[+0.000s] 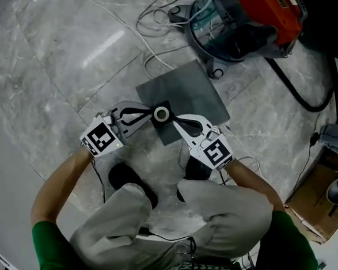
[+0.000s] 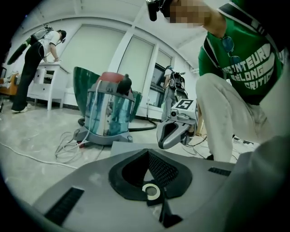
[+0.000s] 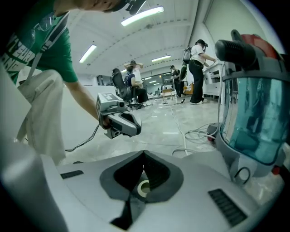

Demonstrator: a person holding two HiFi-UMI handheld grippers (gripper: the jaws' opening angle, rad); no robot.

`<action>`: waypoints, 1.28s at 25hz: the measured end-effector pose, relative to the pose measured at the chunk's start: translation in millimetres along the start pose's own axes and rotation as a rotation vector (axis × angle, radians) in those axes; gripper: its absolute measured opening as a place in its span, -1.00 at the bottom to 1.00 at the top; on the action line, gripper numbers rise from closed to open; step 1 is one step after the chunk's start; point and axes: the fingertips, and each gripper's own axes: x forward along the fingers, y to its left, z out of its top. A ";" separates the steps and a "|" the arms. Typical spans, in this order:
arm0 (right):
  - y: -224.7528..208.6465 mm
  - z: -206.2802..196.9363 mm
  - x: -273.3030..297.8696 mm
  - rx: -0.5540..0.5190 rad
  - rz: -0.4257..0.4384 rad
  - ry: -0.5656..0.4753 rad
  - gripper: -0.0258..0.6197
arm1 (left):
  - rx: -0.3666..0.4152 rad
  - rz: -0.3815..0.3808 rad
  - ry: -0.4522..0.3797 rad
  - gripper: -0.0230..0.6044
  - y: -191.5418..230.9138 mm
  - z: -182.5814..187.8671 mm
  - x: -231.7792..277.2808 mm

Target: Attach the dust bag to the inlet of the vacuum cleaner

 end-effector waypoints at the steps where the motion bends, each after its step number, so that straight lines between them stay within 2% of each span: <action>1: 4.3 -8.9 6.0 0.011 0.000 -0.002 -0.90 | 0.008 -0.020 0.003 -0.92 -1.3 -9.2 3.6; 7: 22.5 -43.1 33.7 0.068 -0.011 -0.025 -0.90 | 0.060 -0.118 0.040 -0.92 -9.9 -52.4 11.4; 16: 32.4 -78.1 60.6 0.129 -0.070 0.018 -0.90 | 0.106 -0.136 0.112 -0.92 1.8 -105.0 15.4; 20: 38.9 -88.7 70.7 0.077 -0.089 0.050 -0.90 | 0.115 -0.166 0.153 -0.91 0.8 -124.9 23.8; 25: 51.4 -104.6 86.1 0.008 -0.074 0.104 -0.89 | 0.122 -0.173 0.202 -0.91 1.7 -149.0 25.2; 30: 50.9 -119.6 94.5 -0.096 -0.134 0.149 -0.87 | 0.111 -0.188 0.216 -0.91 0.7 -158.4 26.7; 32: 52.7 -124.5 96.0 -0.113 -0.133 0.165 -0.70 | 0.105 -0.202 0.213 -0.90 -3.0 -159.0 28.0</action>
